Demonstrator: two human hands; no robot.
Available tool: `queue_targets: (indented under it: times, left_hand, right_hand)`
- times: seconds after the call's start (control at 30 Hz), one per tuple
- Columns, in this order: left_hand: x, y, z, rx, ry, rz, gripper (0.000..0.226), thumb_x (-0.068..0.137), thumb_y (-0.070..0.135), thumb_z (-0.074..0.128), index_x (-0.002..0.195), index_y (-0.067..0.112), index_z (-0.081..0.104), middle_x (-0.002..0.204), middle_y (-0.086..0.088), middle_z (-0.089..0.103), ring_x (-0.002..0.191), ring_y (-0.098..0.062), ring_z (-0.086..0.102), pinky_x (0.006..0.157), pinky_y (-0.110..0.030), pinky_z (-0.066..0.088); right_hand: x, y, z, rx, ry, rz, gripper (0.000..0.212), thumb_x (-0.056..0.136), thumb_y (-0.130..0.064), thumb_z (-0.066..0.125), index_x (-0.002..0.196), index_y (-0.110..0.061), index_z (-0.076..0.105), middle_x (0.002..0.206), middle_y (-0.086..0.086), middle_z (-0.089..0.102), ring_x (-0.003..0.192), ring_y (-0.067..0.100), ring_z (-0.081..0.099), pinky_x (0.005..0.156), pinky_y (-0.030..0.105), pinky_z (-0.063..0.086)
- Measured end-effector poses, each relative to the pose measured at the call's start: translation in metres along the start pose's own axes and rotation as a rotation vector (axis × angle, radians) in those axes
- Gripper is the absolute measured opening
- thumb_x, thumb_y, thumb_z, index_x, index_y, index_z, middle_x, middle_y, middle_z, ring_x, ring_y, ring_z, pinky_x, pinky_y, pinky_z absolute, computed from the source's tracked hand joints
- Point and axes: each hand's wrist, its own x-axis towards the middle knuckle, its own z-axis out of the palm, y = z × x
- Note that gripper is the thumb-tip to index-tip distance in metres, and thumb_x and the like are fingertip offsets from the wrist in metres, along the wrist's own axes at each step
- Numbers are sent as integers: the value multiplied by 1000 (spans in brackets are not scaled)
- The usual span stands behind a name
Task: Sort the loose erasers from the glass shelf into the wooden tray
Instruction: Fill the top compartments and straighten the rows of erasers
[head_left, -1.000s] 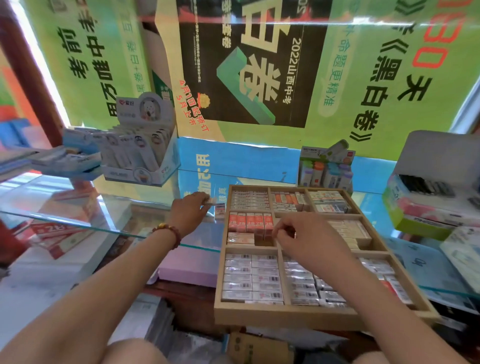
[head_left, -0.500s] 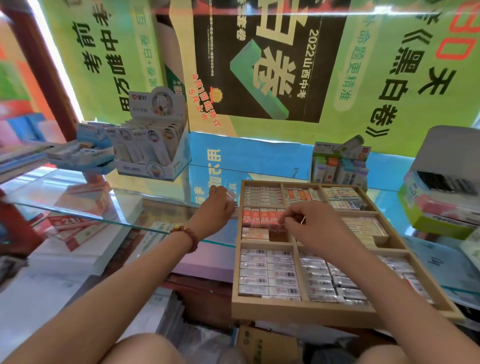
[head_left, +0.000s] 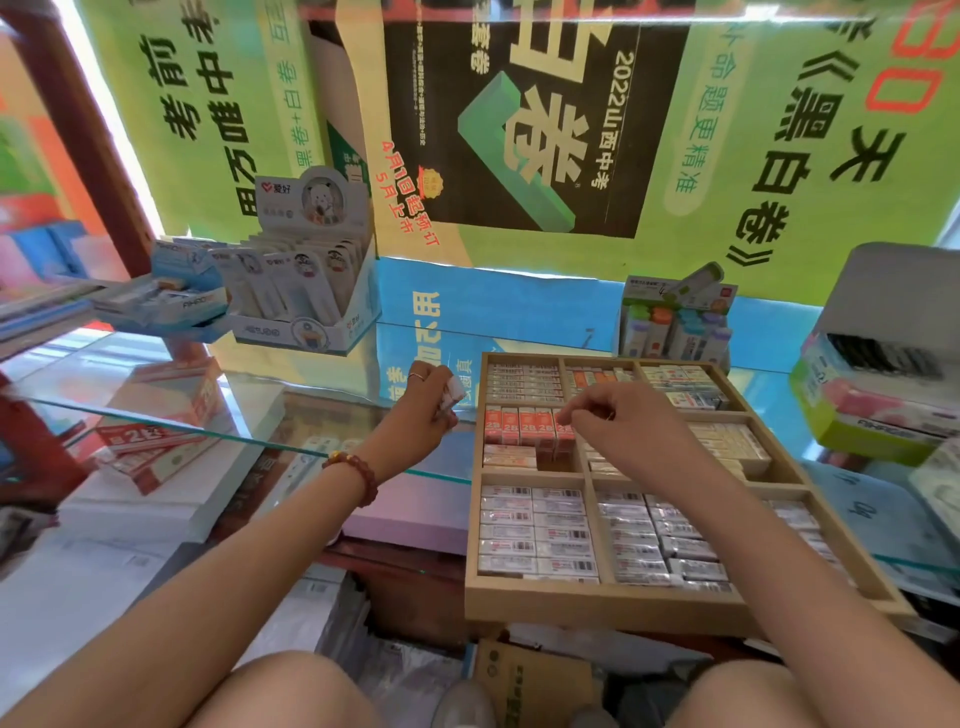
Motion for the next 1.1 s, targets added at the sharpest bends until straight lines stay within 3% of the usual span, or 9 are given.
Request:
queue_targets:
  times: [0.13, 0.2, 0.3, 0.4, 0.5, 0.67, 0.77, 0.9, 1.1]
  left_hand:
    - [-7, 28, -24, 74, 140, 167, 39, 68, -24, 37, 85, 11, 40, 97, -5, 31, 78, -7, 39, 77, -11, 34]
    - [-13, 60, -37, 195, 63, 241, 35, 69, -18, 39, 91, 8, 42, 106, -9, 32, 74, -22, 45, 68, -32, 42]
    - [-21, 102, -39, 457, -46, 272, 31, 80, -6, 45, 108, 8, 44, 119, -9, 31, 67, -26, 44, 55, -36, 37]
    - [-19, 113, -32, 547, 9, 360, 38, 76, -8, 52, 112, 4, 47, 117, -14, 40, 74, -29, 50, 52, -35, 34]
    - [-21, 112, -23, 519, -10, 425, 41, 72, -11, 53, 110, 1, 49, 110, -17, 45, 66, -30, 48, 46, -30, 26]
    - [-27, 98, -15, 228, 14, 133, 43, 79, 2, 58, 116, 21, 47, 106, 1, 38, 73, -25, 55, 64, -40, 49]
    - [-34, 84, -18, 306, -126, 87, 30, 86, 6, 51, 103, 26, 63, 108, 4, 40, 79, -21, 56, 73, -36, 50]
    - [-42, 78, -14, 429, -327, 60, 41, 88, 13, 44, 116, 37, 61, 121, 11, 44, 87, -19, 59, 77, -37, 51]
    - [-43, 76, -14, 518, -351, 74, 41, 90, 19, 43, 125, 38, 54, 128, 15, 49, 97, -19, 60, 81, -40, 52]
  right_hand:
    - [2, -6, 5, 92, -24, -98, 22, 92, -32, 58, 114, -27, 57, 81, -5, 58, 66, 3, 53, 56, 12, 40]
    - [2, -13, 10, 180, -84, -120, 34, 90, -41, 59, 121, -30, 49, 94, -4, 59, 74, 6, 59, 64, 19, 46]
    - [1, -20, 18, 335, -90, -179, 32, 89, -34, 62, 118, -24, 51, 99, -4, 64, 78, 13, 63, 70, 34, 53]
    - [0, -19, 18, 454, -33, -211, 26, 89, -20, 63, 112, -22, 51, 95, -5, 68, 76, 15, 63, 73, 34, 51]
    - [2, -12, 12, 521, 46, -185, 19, 90, -15, 62, 106, -22, 53, 66, -15, 63, 60, 8, 56, 56, 21, 46]
    - [10, 9, 1, 348, 187, -134, 11, 91, -15, 60, 93, -26, 62, 80, -10, 64, 68, 7, 56, 64, 23, 45]
    - [11, 21, -5, 223, 184, -95, 10, 89, -18, 64, 90, -28, 62, 89, -7, 64, 76, 8, 57, 69, 19, 44]
    - [13, 27, -2, 133, 127, -91, 11, 85, -18, 69, 85, -24, 60, 83, -10, 60, 69, -2, 51, 56, 6, 37]
    - [19, 32, -9, 247, 343, 3, 10, 89, -20, 64, 88, -26, 56, 84, -12, 59, 77, 13, 60, 74, 36, 54]
